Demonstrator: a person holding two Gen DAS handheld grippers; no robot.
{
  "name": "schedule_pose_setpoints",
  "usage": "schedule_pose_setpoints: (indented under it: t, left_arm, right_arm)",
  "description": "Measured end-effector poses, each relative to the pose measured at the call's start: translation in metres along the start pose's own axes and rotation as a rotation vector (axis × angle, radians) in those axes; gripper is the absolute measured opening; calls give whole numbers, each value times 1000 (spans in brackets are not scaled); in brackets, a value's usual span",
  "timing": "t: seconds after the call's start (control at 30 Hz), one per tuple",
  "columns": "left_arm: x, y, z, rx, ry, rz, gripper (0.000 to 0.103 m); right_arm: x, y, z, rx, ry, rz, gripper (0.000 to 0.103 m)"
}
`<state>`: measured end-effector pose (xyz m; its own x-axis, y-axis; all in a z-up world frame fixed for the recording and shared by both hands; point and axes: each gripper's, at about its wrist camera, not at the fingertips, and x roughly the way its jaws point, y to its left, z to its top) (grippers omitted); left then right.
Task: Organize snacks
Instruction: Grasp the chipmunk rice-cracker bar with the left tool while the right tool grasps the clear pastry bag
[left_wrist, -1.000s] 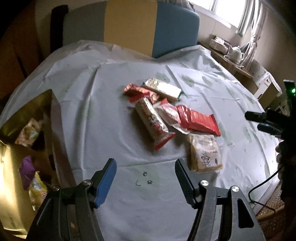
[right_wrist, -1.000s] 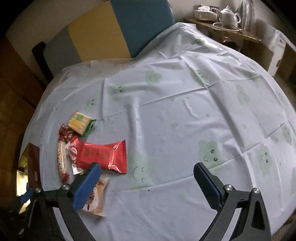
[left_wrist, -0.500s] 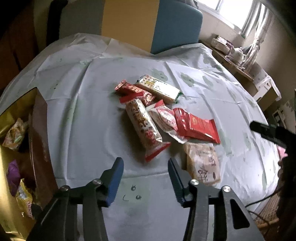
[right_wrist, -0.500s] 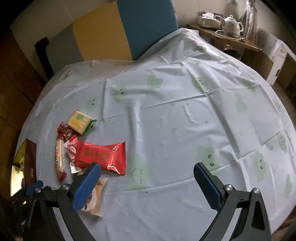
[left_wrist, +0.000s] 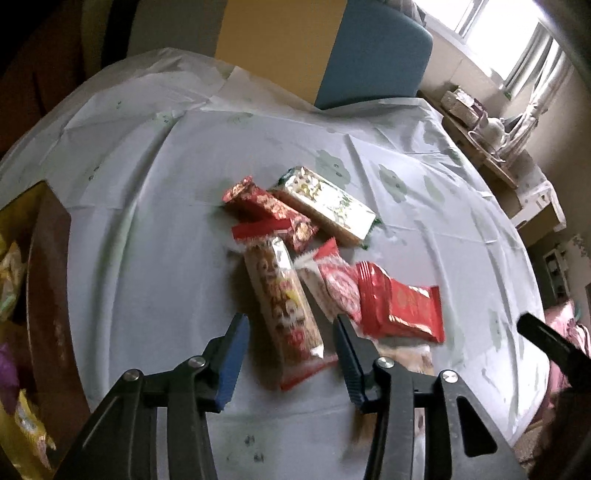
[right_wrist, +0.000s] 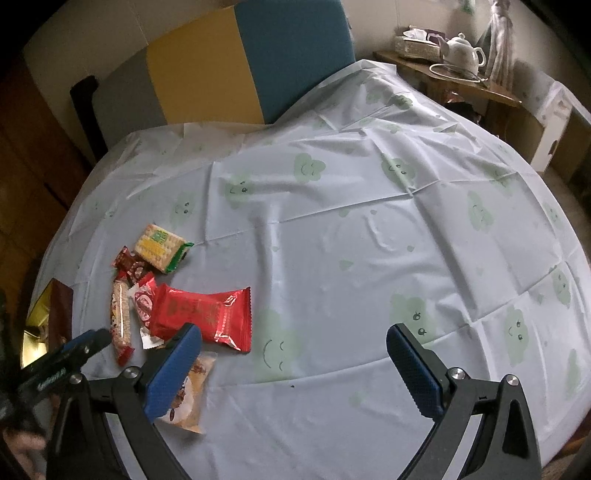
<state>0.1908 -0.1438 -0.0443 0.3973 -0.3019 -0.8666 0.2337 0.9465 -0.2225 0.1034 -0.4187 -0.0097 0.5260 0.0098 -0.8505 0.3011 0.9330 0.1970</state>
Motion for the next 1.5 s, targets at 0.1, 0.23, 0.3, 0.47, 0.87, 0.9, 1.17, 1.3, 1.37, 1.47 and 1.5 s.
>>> schedule_pose_setpoints:
  t: [0.1, 0.23, 0.3, 0.47, 0.87, 0.9, 1.17, 1.3, 1.37, 1.47, 1.5]
  left_arm:
    - [9, -2, 8, -3, 0, -1, 48]
    - [29, -1, 13, 4, 15, 33, 48]
    - [35, 1, 10, 20, 14, 42, 45]
    - [20, 5, -6, 38, -25, 19, 31]
    - [-28, -5, -102, 200, -73, 87, 31]
    - [-26, -3, -110, 204, -74, 89, 31]
    - [-27, -6, -124, 273, -143, 111, 31]
    - [-27, -4, -126, 276, -158, 102, 31]
    - [-27, -4, -130, 279, -166, 101, 31]
    - [-28, -3, -130, 271, -170, 87, 31]
    - [-28, -2, -130, 270, -171, 83, 31]
  right_arm:
    - [0, 1, 0, -6, 3, 2, 101]
    - [0, 2, 0, -8, 1, 6, 101]
    - [-1, 2, 0, -6, 0, 6, 101]
    - [0, 4, 1, -16, -7, -1, 101]
    - [6, 20, -6, -124, 23, -29, 101]
    - [7, 20, -6, -124, 28, -27, 101]
    - [18, 28, -15, -120, 135, 161, 101]
    - [30, 51, -28, -157, 232, 248, 98]
    - [33, 66, -34, -179, 247, 234, 98]
    - [41, 85, -41, -179, 274, 229, 98]
    - [43, 91, -43, -186, 276, 221, 94]
